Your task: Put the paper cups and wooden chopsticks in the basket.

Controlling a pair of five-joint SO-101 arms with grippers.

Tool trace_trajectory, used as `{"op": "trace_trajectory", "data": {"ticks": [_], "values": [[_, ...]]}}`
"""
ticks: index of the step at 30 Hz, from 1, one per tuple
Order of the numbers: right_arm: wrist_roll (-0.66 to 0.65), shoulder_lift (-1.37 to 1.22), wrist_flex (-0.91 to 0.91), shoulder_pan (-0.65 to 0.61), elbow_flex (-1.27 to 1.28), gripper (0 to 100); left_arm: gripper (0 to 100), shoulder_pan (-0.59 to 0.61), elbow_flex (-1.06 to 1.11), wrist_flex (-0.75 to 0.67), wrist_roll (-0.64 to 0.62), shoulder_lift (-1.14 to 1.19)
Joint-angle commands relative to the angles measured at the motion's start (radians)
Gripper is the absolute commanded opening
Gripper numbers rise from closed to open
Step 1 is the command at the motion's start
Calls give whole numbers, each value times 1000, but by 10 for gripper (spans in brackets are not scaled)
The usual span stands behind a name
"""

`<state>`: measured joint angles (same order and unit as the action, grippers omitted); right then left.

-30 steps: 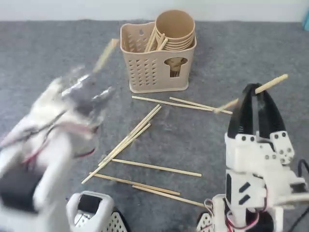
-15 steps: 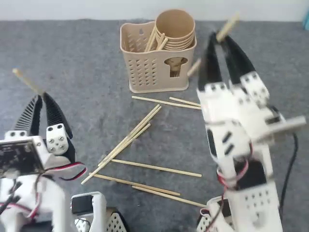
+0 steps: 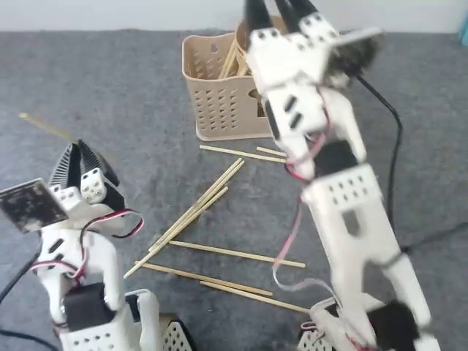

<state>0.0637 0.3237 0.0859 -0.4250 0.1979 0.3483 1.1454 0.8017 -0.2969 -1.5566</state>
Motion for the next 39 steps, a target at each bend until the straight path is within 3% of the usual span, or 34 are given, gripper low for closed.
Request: {"op": "trace_trajectory", "data": {"ticks": [1,13,16,22,27,34,39], "values": [[-21,-122,19,-19,-176,9,12,2,47,-95,-14,-12],[-21,-519,12,-36,-462,14,12,0,59,-101,-14,-14],[-23,-561,-16,-36,-486,64,12,0,67,-104,-14,-14],[-23,-518,-226,-56,-520,203,12,0,73,-106,-14,-14],[-15,-361,-429,-56,-525,143,12,-2,70,-106,-14,-8],[-14,-101,-934,-50,-522,17,12,-72,21,-126,-14,-5],[-14,38,-1210,-50,-522,8,12,-130,-82,-126,-14,-2]]}}
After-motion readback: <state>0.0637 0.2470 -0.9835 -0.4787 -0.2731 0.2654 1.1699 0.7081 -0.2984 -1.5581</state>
